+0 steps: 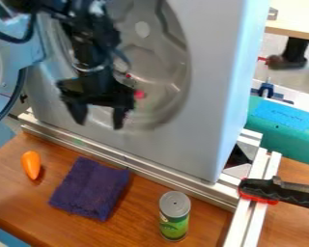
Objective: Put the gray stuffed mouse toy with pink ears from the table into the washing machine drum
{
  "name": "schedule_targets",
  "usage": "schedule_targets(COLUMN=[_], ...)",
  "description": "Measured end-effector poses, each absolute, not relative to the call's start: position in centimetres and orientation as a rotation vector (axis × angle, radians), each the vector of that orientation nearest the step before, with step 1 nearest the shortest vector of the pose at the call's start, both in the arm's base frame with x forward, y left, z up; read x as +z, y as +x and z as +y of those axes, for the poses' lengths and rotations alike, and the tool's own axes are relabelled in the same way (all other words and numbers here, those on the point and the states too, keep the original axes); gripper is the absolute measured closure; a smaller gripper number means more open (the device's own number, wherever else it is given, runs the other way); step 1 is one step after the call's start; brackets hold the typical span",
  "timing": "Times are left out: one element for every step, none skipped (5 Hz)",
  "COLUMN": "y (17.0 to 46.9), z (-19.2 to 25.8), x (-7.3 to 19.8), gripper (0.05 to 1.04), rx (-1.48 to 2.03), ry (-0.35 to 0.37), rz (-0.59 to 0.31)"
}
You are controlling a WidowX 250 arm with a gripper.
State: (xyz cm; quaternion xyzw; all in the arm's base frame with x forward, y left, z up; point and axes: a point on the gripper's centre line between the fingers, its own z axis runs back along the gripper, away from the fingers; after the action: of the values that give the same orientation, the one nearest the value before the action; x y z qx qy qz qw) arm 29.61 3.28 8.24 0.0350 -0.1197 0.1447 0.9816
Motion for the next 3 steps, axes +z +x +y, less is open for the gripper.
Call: schedule_targets(y=[27.7,26.4,25.4], z=[-1.4,-6.5,-10.7], x=[5.3,3.9,3.0], gripper=[0.083,0.083,0.083], rx=[0.23,0.185,0.201], ry=[0.037,0.033,0.038], rz=[-0.191,-0.145,-0.125])
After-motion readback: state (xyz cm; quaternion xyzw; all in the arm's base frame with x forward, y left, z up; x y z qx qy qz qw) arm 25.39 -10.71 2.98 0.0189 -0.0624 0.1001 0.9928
